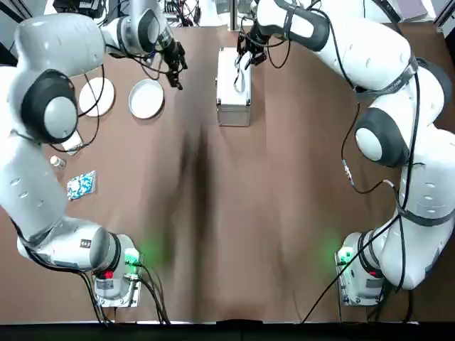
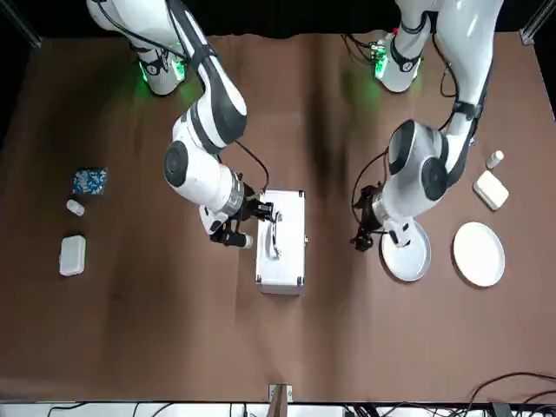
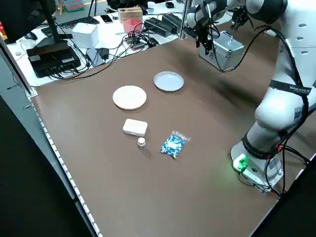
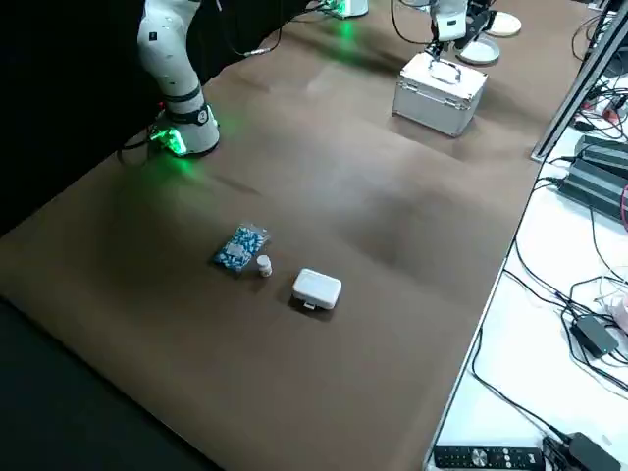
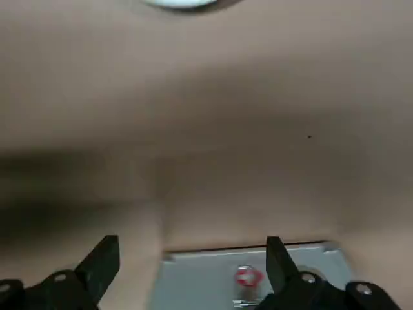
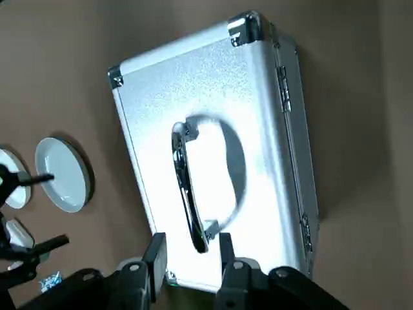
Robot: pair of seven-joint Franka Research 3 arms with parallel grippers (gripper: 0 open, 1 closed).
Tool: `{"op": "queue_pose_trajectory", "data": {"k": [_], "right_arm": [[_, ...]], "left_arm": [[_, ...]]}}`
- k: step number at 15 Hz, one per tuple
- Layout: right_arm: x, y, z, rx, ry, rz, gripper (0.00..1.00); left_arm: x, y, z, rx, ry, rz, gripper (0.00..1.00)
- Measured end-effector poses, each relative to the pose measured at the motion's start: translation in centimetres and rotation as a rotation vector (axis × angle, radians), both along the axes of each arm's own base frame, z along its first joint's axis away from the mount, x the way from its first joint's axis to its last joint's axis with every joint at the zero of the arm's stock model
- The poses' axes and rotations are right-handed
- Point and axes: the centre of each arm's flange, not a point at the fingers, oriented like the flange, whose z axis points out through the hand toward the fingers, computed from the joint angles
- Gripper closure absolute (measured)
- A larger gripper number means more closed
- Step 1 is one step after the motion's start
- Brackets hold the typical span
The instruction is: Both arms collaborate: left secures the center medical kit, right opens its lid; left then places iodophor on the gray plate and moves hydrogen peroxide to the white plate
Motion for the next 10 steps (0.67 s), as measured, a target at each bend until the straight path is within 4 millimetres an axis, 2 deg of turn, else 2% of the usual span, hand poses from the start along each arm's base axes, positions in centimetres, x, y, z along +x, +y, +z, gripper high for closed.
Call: {"op": "queue_pose_trajectory", "data": {"k": [3, 5, 7, 10], "right_arm": [[0.2, 0.2, -0.8, -0.006, 0.004, 0.001, 0.59], [0.3, 0.3, -0.8, -0.006, 0.003, 0.002, 0.59], [0.4, 0.3, -0.7, -0.005, 0.000, 0.001, 0.59], [0.5, 0.3, -0.5, -0.003, -0.005, 0.000, 0.59]], "left_arm": [[3.3, -1.5, -2.1, -0.024, 0.050, 0.178, 0.00], [4.7, -2.4, -3.9, -0.036, 0.073, 0.225, 0.00], [4.6, -4.0, -5.5, -0.038, 0.093, 0.220, 0.00], [3.1, -7.1, -7.0, -0.030, 0.115, 0.182, 0.00]]}}
